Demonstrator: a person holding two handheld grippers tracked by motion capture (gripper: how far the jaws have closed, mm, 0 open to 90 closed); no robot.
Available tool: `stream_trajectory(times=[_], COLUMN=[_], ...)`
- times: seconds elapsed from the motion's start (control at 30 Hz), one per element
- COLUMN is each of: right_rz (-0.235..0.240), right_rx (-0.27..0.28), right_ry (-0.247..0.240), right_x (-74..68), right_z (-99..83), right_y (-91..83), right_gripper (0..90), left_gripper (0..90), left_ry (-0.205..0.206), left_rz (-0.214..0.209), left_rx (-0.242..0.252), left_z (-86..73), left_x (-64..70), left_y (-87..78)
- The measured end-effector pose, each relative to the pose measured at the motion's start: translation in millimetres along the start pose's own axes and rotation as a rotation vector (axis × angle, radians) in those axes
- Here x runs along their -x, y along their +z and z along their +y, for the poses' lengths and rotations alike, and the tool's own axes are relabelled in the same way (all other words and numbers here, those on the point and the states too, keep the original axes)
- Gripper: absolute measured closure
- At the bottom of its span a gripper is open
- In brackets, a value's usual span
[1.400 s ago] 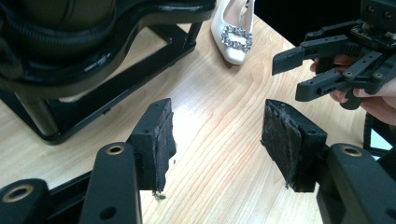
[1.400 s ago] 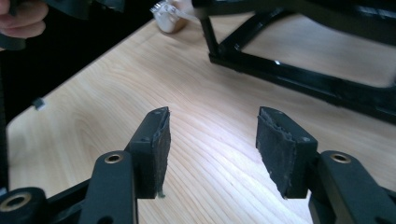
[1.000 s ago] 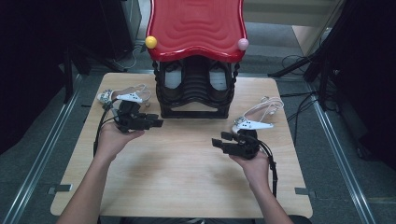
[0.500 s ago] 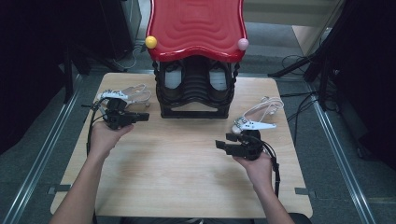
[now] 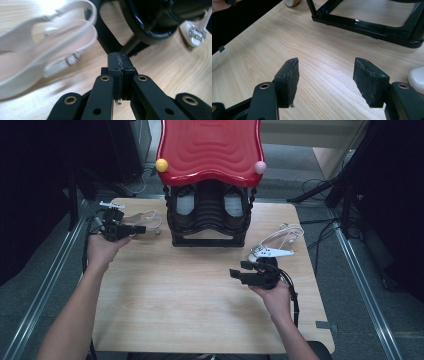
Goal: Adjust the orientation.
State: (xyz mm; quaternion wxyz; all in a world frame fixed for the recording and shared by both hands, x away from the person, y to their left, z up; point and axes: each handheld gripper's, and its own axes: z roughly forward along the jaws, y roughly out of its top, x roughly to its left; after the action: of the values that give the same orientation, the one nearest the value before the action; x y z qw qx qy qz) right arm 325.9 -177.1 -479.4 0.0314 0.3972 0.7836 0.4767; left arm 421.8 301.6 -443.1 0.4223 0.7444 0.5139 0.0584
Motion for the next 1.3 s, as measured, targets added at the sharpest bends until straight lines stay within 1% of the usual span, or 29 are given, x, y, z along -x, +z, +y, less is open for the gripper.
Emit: stream_trajectory(times=[0.07, 0.13, 0.17, 0.2, 0.23, 0.3, 0.37, 0.43, 0.47, 0.5, 0.6, 0.67, 0.73, 0.8, 0.87, 0.9, 0.93, 0.97, 1.03, 1.1, 1.13, 1.3], right_rz=[0.002, -0.001, -0.014, -0.044, -0.057, -0.060, -0.056, -0.052, -0.049, -0.041, -0.026, -0.003, 0.002, 0.004, 0.006, -0.001, -0.007, -0.011, -0.015, -0.011, -0.012, -0.006], right_rx=[-0.008, -0.018, -0.022, -0.017, -0.017, -0.001, 0.006, 0.004, 0.003, 0.001, 0.007, 0.017, 0.012, 0.010, 0.007, 0.002, 0.000, -0.003, -0.005, -0.001, 0.001, 0.005], right_ry=[-0.003, -0.008, -0.015, -0.036, -0.045, -0.045, -0.035, -0.029, -0.027, -0.017, -0.006, 0.002, 0.004, 0.003, 0.000, -0.002, -0.005, -0.004, 0.004, 0.004, 0.002, 0.000], right_x=[0.3, -0.6, -1.3, -2.7, -3.7, -4.1, -4.3, -3.8, -3.4, -3.4, -3.1, -3.3, -4.2, -4.6, -5.3, -5.6, -5.4, -5.2, -4.6, -4.5, -4.5, -4.6], right_z=[-0.4, -0.8, -1.0, -1.3, -1.4, -1.8, -2.4, -4.1, -5.2, -6.3, -8.9, -11.8, -14.5, -15.2, -16.6, -17.3, -17.7, -18.1, -18.3, -17.9, -17.6, -16.0], right_y=[2.8, 4.3, 4.4, 4.1, 3.3, 1.2, -0.5, -1.6, -2.0, -2.7, -4.3, -5.2, -5.4, -5.6, -5.8, -6.0, -6.1, -6.2, -6.2, -5.9, -5.6, -3.6], right_gripper=[38.3, 38.6, 39.1, 39.4, 39.4, 39.6, 39.6, 39.4, 39.2, 39.2, 39.1, 39.1, 39.1, 39.1, 39.1, 39.1, 39.1, 39.1, 39.1, 39.1, 39.1, 39.2], left_gripper=[90.0, 90.0, 90.0, 90.0, 90.0, 90.0, 90.0, 90.0, 90.0, 90.0, 90.0, 90.0, 90.0, 90.0, 90.0, 90.0, 90.0, 90.0, 90.0, 90.0, 90.0, 90.0], left_ry=[-0.005, -0.007, -0.017, -0.026, -0.036, -0.043, -0.060, -0.076, -0.083, -0.089, -0.096, -0.094, -0.097, -0.096, -0.109, -0.111, -0.108, -0.115, -0.117, -0.125, -0.126, -0.122], left_rz=[0.009, 0.027, 0.029, 0.024, 0.017, 0.031, 0.035, 0.054, 0.061, 0.065, 0.057, 0.059, 0.059, 0.055, 0.035, 0.033, 0.030, 0.032, 0.036, 0.028, 0.030, 0.034], left_rx=[-0.004, -0.007, -0.011, -0.009, -0.008, -0.021, -0.020, -0.010, -0.017, -0.013, -0.020, -0.026, -0.032, -0.040, -0.034, -0.033, -0.038, -0.048, -0.057, -0.053, -0.043, -0.056], left_z=[5.4, 11.6, 15.3, 17.8, 19.9, 24.1, 28.1, 31.7, 33.4, 34.4, 36.0, 35.7, 34.2, 31.0, 26.5, 24.4, 21.4, 17.6, 12.5, 7.6, 5.8, 2.3], left_x=[-4.7, -10.0, -14.4, -17.5, -20.1, -25.6, -31.3, -35.5, -37.8, -39.3, -41.5, -40.8, -40.0, -40.5, -41.1, -41.1, -41.6, -41.5, -42.3, -43.1, -42.6, -41.8], left_y=[0.2, 1.3, 2.6, 3.7, 5.2, 8.2, 10.6, 13.9, 16.0, 18.6, 27.6, 34.5, 40.8, 46.1, 48.0, 48.7, 49.5, 50.4, 50.9, 49.4, 48.3, 42.5])
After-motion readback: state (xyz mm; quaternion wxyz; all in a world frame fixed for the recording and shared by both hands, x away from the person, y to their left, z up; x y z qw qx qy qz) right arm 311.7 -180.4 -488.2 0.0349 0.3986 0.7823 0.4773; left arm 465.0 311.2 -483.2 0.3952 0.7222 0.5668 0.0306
